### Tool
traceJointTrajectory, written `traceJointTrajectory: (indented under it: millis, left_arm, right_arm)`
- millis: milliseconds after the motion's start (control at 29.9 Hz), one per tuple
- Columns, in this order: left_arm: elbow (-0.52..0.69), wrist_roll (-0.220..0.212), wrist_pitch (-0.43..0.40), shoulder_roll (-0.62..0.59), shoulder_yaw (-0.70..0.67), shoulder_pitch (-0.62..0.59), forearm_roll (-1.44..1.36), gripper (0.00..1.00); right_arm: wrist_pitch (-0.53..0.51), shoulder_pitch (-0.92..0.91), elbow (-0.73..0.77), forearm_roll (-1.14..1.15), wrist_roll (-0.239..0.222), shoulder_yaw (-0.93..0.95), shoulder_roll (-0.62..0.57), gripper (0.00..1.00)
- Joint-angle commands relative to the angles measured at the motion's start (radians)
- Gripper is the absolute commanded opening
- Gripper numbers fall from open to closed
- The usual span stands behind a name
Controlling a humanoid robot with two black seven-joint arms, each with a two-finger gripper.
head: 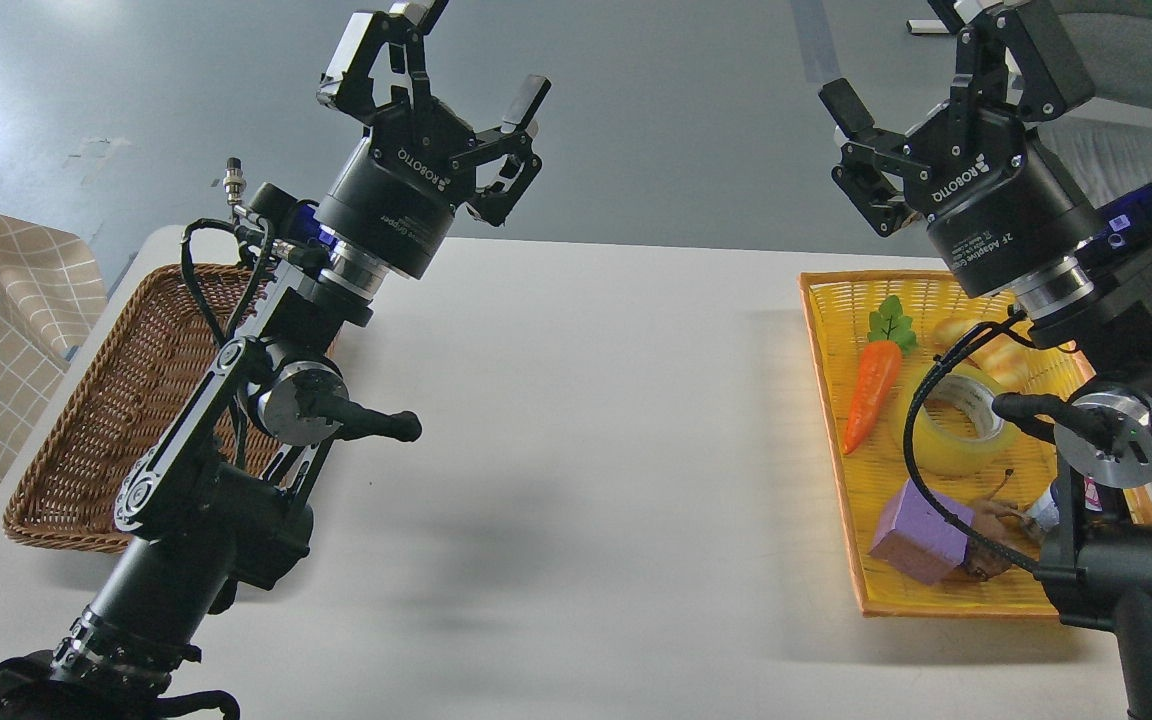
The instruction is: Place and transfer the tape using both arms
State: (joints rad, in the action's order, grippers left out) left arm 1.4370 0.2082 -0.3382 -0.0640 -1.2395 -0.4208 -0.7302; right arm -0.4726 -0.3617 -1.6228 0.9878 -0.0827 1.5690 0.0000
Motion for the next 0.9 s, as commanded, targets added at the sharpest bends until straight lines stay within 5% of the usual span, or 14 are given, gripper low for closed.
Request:
traceJointTrajectory:
  millis: [0,869]
  left_arm:
    - [0.0,0.002,0.007,0.0,-0.001,0.004,0.0,0.98]
    - [-0.003,0.004,-0.021,-0.014,-0.021,0.039,0.011,0.98]
  right_arm:
    - [0.002,-0.002,0.0,0.0,0.0,-0.001,0.0,1.0]
    - [-0.001,0.004,-0.005,0.0,0.0,-0.007,0.0,1.0]
